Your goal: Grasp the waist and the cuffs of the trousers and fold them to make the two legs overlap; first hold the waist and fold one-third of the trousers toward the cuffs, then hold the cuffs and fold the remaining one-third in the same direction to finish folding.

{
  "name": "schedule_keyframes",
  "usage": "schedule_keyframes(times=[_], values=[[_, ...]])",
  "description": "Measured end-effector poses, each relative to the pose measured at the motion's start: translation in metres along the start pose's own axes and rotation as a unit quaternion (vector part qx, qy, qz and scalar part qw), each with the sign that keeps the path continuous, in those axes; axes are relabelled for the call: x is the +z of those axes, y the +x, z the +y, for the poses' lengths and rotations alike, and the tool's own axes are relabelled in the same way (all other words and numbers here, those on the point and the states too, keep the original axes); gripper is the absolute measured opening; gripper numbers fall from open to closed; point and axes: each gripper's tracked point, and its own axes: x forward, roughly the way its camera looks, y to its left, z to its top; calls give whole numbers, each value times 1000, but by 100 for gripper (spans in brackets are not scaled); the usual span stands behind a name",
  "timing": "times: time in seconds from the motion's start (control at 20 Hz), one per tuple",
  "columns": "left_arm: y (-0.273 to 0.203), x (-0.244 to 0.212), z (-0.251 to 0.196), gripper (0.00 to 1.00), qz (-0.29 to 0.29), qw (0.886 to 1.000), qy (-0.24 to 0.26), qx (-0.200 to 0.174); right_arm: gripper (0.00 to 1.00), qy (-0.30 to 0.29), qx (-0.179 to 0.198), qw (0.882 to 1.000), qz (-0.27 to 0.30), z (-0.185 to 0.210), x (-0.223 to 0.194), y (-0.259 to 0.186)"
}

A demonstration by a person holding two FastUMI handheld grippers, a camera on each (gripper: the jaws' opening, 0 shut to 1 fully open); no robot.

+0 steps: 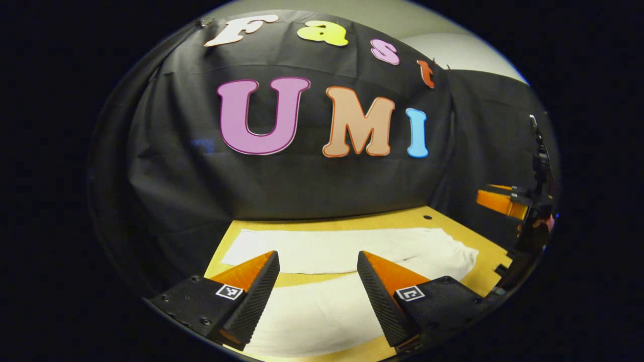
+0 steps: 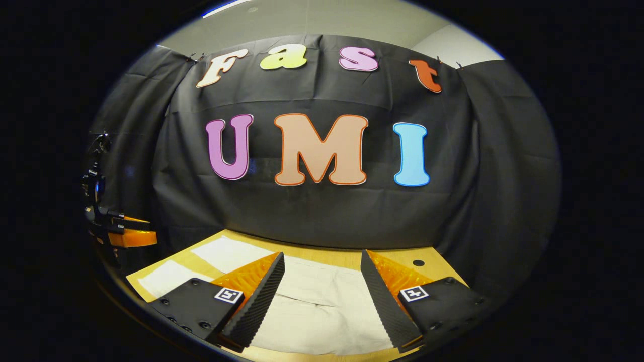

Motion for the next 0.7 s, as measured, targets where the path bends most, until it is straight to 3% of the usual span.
schedule_keyframes(times=[0.15, 0.35, 0.55, 0.7], values=[[-5, -33, 5, 94, 55, 996, 43, -51, 98, 0, -13, 1000, 11, 0, -11, -4], [-11, -91, 18, 94, 153, 977, 106, -106, 98, -15, -39, 999, 22, -9, -25, -10], [-33, -141, 27, 93, 247, 943, 153, -160, 98, -11, -52, 998, 39, -13, -41, -17], [-54, -177, 39, 93, 312, 908, 190, -204, 98, -6, -60, 997, 52, -17, -51, -24]])
